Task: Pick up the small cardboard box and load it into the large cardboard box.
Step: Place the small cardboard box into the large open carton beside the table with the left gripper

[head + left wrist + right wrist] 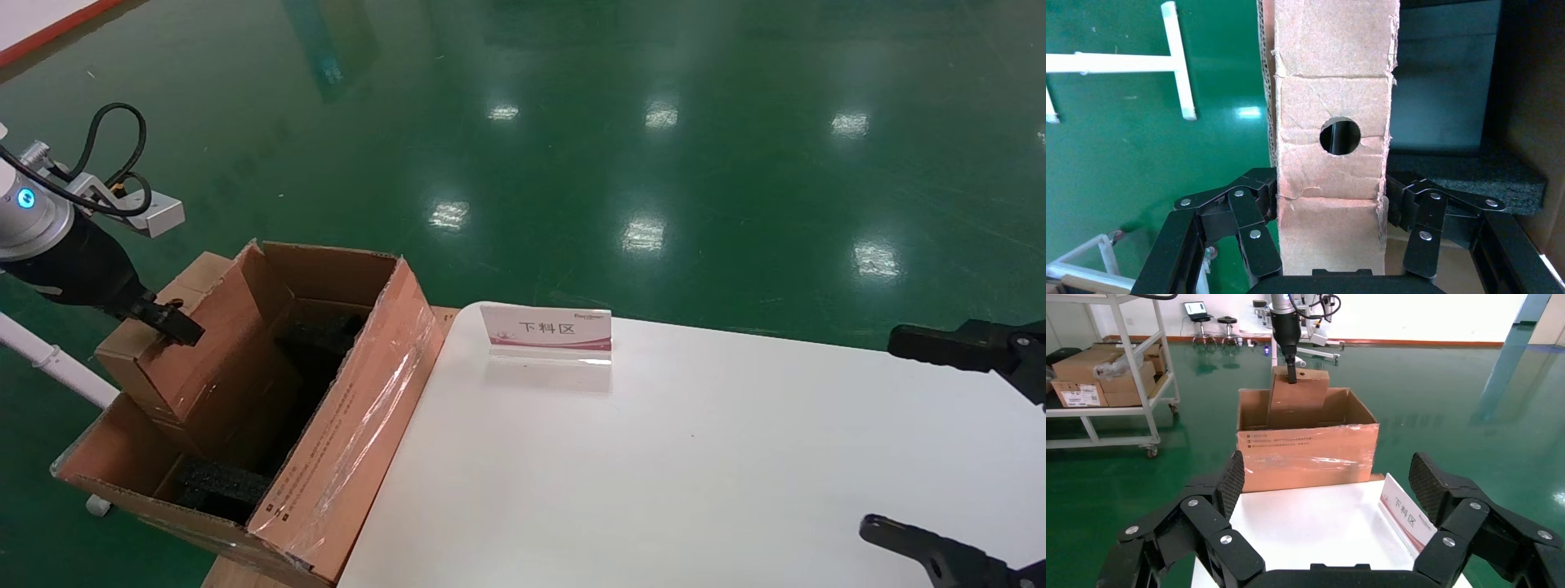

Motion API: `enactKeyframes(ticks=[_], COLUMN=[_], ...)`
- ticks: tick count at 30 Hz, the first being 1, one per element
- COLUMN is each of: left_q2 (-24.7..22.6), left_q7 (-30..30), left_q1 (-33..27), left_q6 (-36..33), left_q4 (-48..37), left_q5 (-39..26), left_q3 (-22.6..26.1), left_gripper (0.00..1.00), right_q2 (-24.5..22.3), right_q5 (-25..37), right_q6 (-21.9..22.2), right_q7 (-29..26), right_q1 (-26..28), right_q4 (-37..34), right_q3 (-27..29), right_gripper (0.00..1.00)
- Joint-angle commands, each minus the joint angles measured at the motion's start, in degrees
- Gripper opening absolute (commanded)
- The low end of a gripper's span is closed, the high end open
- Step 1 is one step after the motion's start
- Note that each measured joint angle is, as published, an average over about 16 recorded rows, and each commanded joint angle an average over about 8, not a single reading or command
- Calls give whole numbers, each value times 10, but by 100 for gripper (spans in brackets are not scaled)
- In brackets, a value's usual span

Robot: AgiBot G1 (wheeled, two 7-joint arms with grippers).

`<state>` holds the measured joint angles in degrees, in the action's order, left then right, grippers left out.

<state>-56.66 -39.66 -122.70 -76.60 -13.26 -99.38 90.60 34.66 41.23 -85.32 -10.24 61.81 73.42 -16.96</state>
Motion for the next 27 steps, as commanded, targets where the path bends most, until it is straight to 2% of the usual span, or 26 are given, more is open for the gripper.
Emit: enactKeyframes(ticks=[1,27], left_q2=[-3,-104], left_q7=[3,73], left_q1=[4,15], left_q6=[5,48], left_q4=[-5,-190], left_q5=[1,7], left_q3=[-1,0], left_gripper=[0,0], right_q2=[0,0], right_q5=[0,-1], right_q6=[0,0], right_q7=[0,0], right_q1=[0,0], right_q4=[0,0], right_q3=[0,-1], right_gripper=[100,100])
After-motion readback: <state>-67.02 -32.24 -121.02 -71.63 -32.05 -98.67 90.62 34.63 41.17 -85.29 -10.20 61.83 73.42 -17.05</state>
